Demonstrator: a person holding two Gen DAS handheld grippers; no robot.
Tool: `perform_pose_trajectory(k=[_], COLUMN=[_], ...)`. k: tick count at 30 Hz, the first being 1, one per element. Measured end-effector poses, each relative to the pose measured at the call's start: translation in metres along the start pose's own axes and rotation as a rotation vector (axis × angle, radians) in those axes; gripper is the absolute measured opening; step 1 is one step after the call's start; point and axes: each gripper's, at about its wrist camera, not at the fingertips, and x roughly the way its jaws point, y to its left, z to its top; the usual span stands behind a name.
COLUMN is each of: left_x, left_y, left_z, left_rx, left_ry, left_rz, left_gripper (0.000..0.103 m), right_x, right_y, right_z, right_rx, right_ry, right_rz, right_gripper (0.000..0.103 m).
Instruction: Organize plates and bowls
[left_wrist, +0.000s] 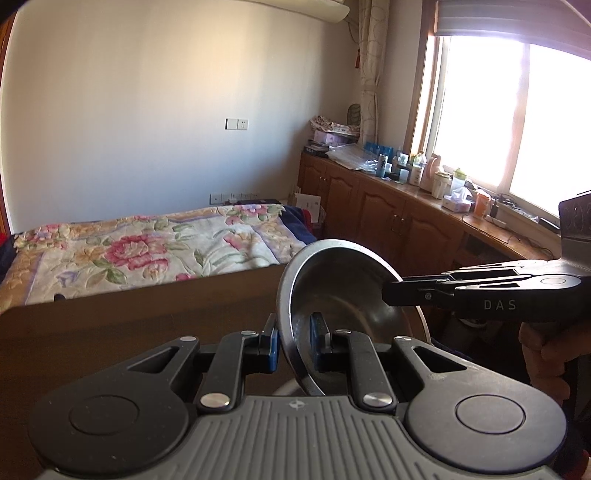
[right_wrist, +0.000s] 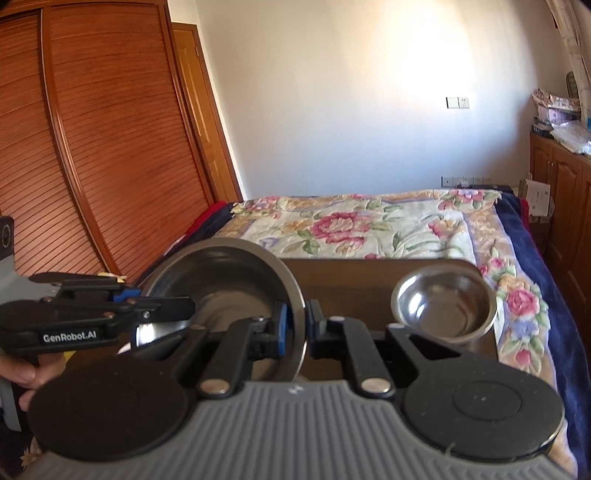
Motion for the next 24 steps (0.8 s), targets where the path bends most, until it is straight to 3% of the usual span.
perform_pose_trajectory(k=[14, 24], left_x=[0.007, 0.016], left_y=[-0.005, -0.004], left_z=[-0.055, -0.072], left_rx=[-0.018, -0.016], left_ry=[0.073, 0.111], left_rz=[-0.016, -0.001], left_gripper=[0.018, 0.018], right_x=[0.005, 0.009], right_y=[0.006, 0.015], right_z=[-0.047, -0.064], right_rx=[0.002, -0.046], right_ry=[0.060, 0.078], right_rz=[-0.020, -0.055], right_gripper=[0.013, 0.013])
